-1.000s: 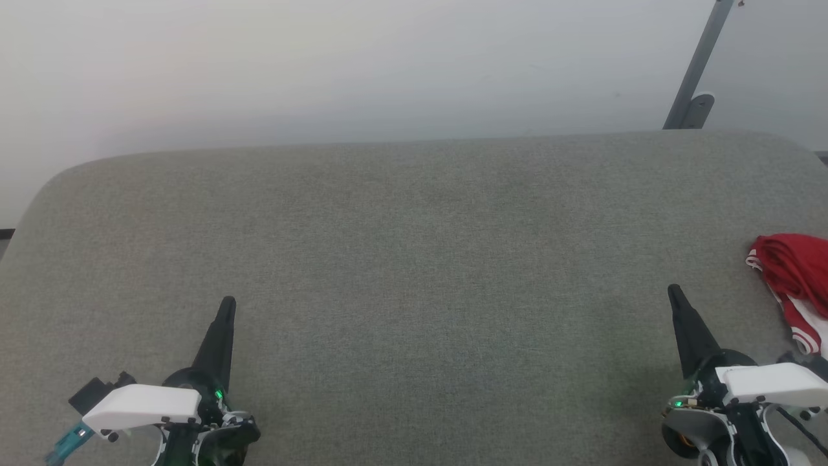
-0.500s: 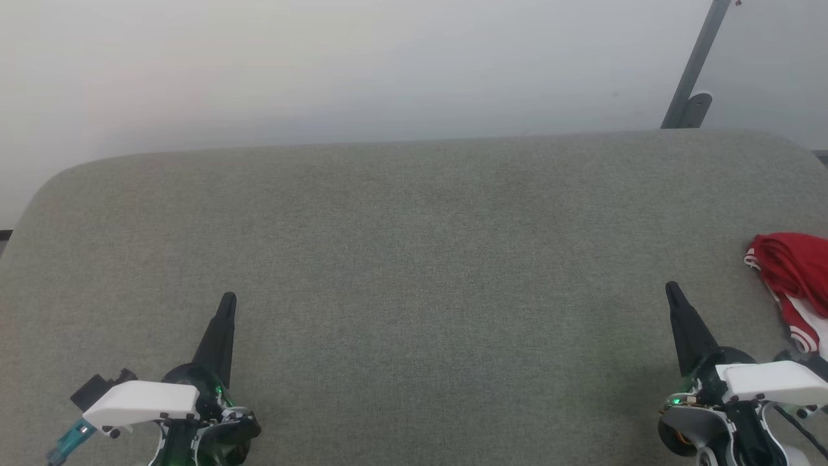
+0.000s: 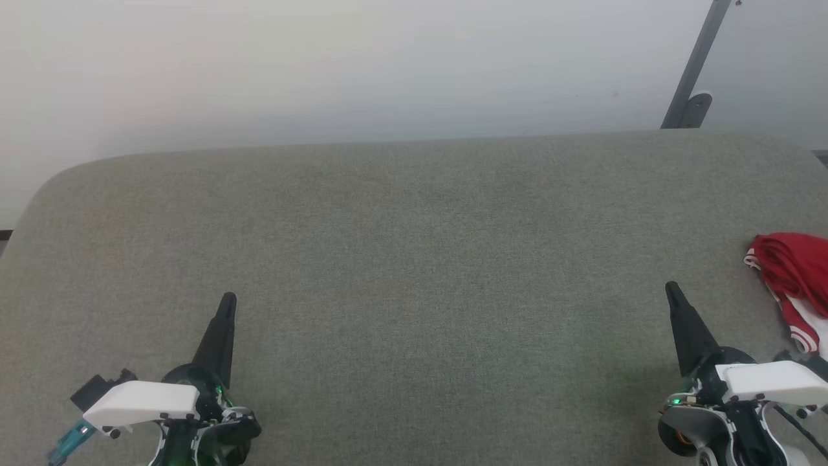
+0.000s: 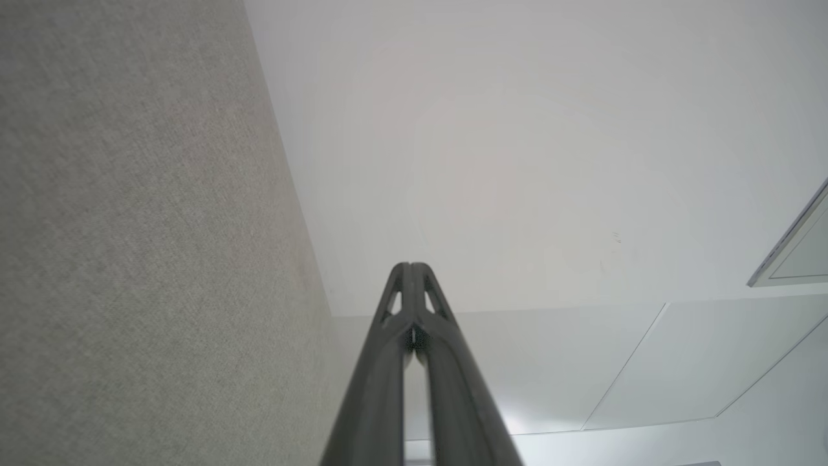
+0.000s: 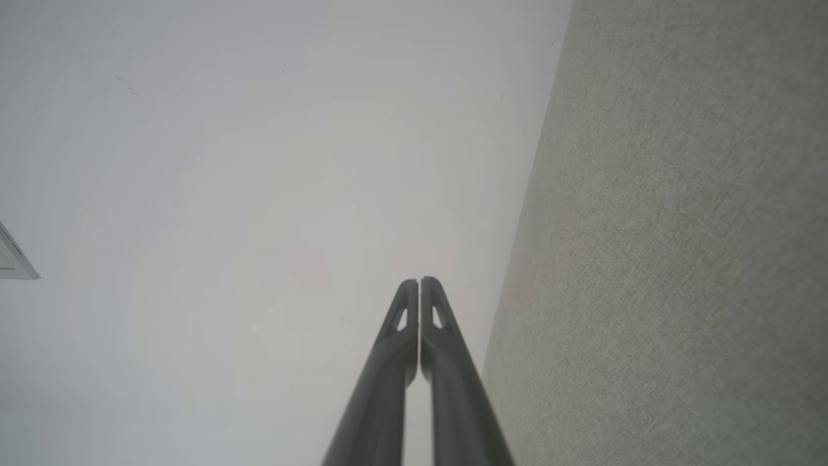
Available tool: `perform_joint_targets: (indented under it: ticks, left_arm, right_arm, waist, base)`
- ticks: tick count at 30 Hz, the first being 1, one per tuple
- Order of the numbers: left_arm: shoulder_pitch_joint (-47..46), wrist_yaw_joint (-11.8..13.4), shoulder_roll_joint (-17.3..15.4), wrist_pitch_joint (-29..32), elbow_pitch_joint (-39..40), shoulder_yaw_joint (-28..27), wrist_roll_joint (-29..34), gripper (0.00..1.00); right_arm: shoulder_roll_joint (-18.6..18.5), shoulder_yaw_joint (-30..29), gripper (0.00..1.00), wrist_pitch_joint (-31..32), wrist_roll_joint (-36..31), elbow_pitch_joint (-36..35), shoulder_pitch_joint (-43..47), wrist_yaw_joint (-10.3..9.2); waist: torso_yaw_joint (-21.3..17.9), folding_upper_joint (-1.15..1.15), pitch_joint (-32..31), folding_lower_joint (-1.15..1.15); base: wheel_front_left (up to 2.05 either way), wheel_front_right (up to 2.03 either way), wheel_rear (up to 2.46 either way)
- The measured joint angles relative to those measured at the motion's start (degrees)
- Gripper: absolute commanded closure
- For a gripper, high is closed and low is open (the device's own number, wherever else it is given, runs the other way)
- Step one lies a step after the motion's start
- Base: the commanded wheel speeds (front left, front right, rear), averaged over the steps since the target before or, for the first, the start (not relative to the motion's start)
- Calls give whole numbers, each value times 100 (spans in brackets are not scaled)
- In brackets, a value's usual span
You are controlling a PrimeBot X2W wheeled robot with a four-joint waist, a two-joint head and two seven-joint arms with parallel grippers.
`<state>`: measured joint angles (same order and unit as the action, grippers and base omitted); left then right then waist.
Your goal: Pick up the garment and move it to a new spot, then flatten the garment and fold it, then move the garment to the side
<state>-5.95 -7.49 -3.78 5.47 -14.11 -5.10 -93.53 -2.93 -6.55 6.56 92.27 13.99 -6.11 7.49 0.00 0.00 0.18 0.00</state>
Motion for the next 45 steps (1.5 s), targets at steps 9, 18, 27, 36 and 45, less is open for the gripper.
perform_joint_targets:
  ticks: [9, 18, 27, 36, 45]
  left_arm:
    - [0, 0, 11, 8, -1, -15, 14, 100]
    - [0, 0, 20, 20, -1, -31, 21, 100]
    - [0, 0, 27, 26, 0, -43, 30, 100]
    - [0, 0, 33, 49, -1, -54, 32, 100]
    - [0, 0, 38, 51, -2, -63, 40, 100]
  right_arm:
    - [1, 1, 100, 0, 0, 1, 0, 0]
    - [1, 2, 100, 0, 0, 2, 0, 1]
    - [1, 2, 100, 0, 1, 3, -1, 0]
    - [1, 1, 100, 0, 1, 2, -1, 0]
    - [1, 1, 100, 0, 1, 1, -1, 0]
  waist:
    - [0, 0, 0, 0]
    - [0, 0, 0, 0]
    - [0, 0, 0, 0]
    - [0, 0, 0, 0]
    - [0, 0, 0, 0]
  base:
    - [0, 0, 0]
    - [0, 0, 0]
    - [0, 0, 0]
    - [0, 0, 0]
    - [0, 0, 0]
